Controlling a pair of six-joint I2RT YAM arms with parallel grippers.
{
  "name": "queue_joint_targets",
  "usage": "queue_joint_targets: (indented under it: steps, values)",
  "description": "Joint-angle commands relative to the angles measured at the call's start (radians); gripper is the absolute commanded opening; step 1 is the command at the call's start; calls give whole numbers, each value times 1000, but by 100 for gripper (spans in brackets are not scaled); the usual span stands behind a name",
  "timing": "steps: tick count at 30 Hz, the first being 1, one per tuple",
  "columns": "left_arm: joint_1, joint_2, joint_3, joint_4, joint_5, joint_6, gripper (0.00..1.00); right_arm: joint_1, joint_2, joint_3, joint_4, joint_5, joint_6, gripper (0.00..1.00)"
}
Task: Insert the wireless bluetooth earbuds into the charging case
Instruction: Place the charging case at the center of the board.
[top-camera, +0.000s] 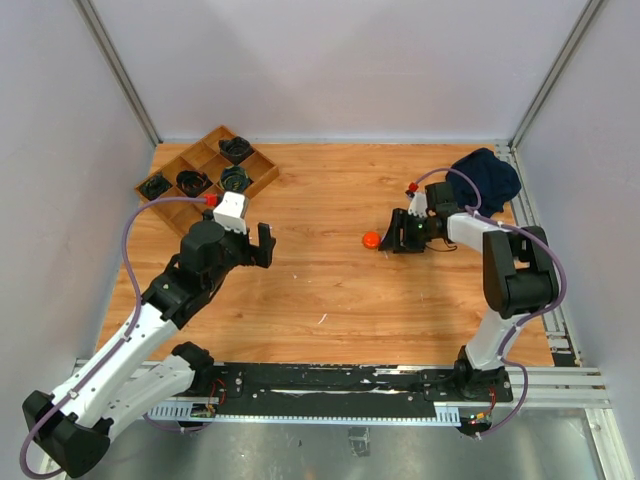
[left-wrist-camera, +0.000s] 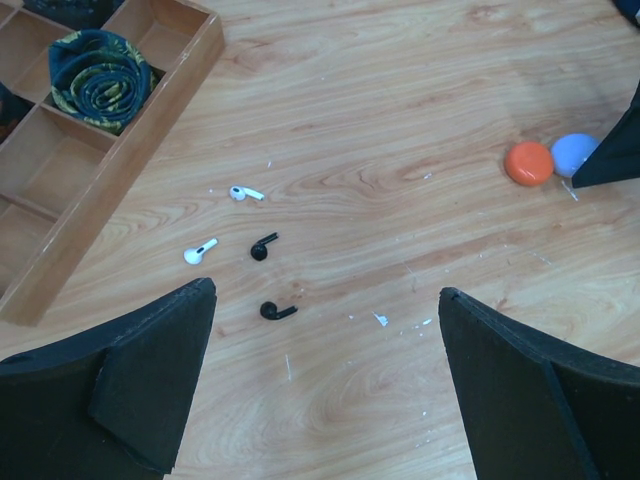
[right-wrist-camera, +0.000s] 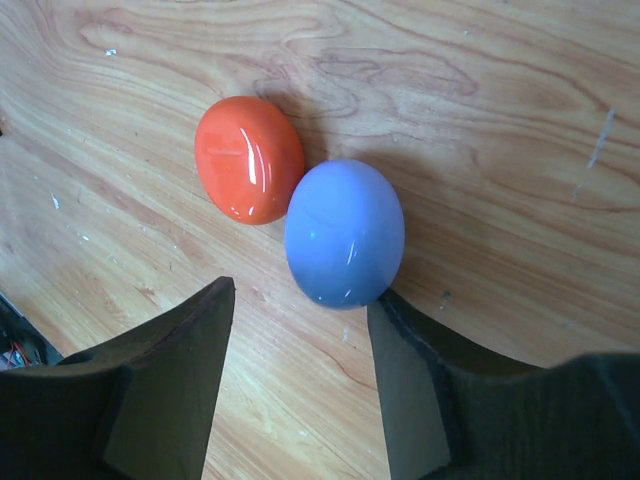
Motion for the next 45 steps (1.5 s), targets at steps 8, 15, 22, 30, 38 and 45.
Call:
queue_joint_targets:
  steps: [8, 15, 22, 30, 38, 45]
  values:
    - [9, -37, -10, 26, -27, -4, 99, -68, -121, -22, -160, 227, -68, 72]
    - [9, -54, -10, 17, -80, -15, 99, -135, -301, -35, -315, 486, -123, 82]
    - [10, -74, -17, 9, -113, -15, 99, -279, -432, -57, -428, 707, -105, 89]
    - [10, -110, -33, 13, -152, -15, 99, -453, -469, -114, -414, 769, -24, 93]
    - [10, -129, -37, 18, -157, -12, 99, -526, -379, -109, -400, 755, -28, 93]
    - [10, -134, -40, 21, -158, -11, 99, -528, -281, -102, -420, 690, -45, 87]
